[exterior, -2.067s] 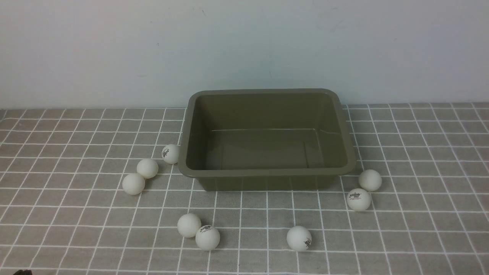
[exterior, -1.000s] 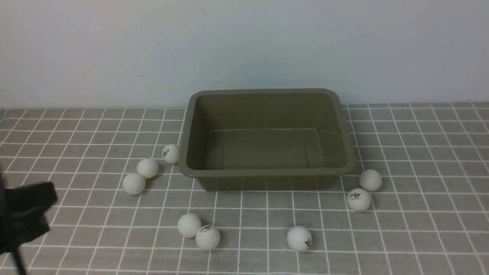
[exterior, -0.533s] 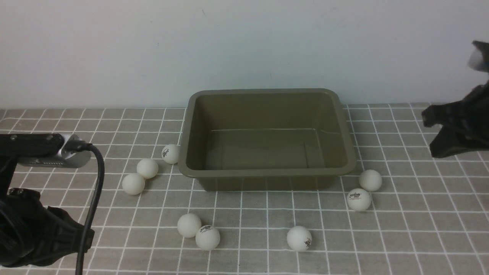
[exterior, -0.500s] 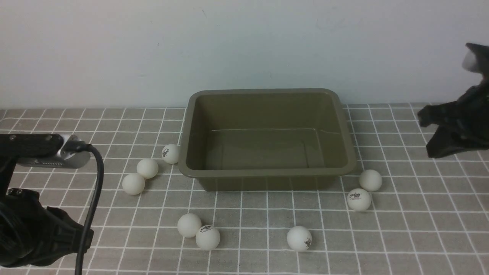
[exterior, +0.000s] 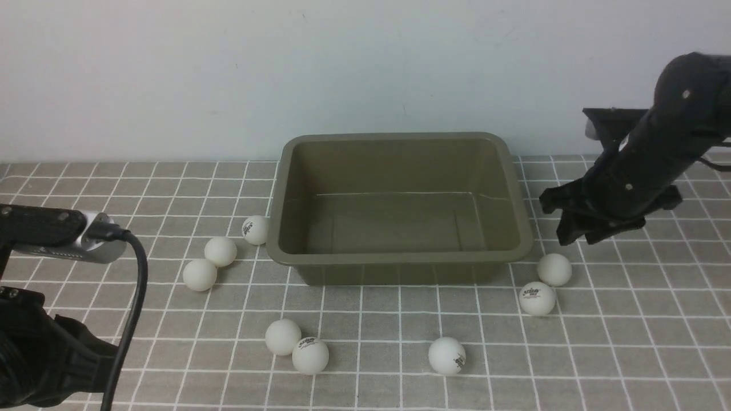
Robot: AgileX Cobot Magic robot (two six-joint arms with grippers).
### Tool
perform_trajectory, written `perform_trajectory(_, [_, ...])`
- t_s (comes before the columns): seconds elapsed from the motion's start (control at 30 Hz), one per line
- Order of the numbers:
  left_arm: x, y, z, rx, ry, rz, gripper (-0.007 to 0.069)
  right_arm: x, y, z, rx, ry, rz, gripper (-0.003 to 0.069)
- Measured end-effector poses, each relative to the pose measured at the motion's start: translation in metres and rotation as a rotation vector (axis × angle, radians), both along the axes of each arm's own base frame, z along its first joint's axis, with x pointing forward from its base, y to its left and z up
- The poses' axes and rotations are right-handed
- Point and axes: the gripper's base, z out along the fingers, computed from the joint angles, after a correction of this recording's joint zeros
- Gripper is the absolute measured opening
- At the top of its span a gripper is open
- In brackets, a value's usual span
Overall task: Put the table tennis balls into the box on the grey coffee tablecloth.
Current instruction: 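Reach for and grasp a ping pong ball on the table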
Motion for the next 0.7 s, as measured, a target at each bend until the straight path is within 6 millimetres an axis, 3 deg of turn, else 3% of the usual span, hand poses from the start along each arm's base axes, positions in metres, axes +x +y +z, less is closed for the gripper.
perform_trajectory(0.13, [0.0,0.0,0.0,0.001,0.0,0.0,-0.0005,0.01,0.001,-0.019,-0.007,0.036,-0.021,0.0446])
perform_trajectory(0.23, [0.0,0.0,0.0,0.002,0.0,0.0,-0.0005,0.012,0.001,-0.032,-0.005,0.069,-0.046,0.0487])
perform_trajectory(0.63, [0.0,0.0,0.0,0.004,0.0,-0.001,-0.0005,0.015,0.002,-0.056,0.006,0.134,-0.11,0.0503])
perform_trajectory(0.7, [0.0,0.0,0.0,0.004,0.001,-0.001,-0.0005,0.016,0.002,-0.056,0.0,0.13,-0.105,0.0468])
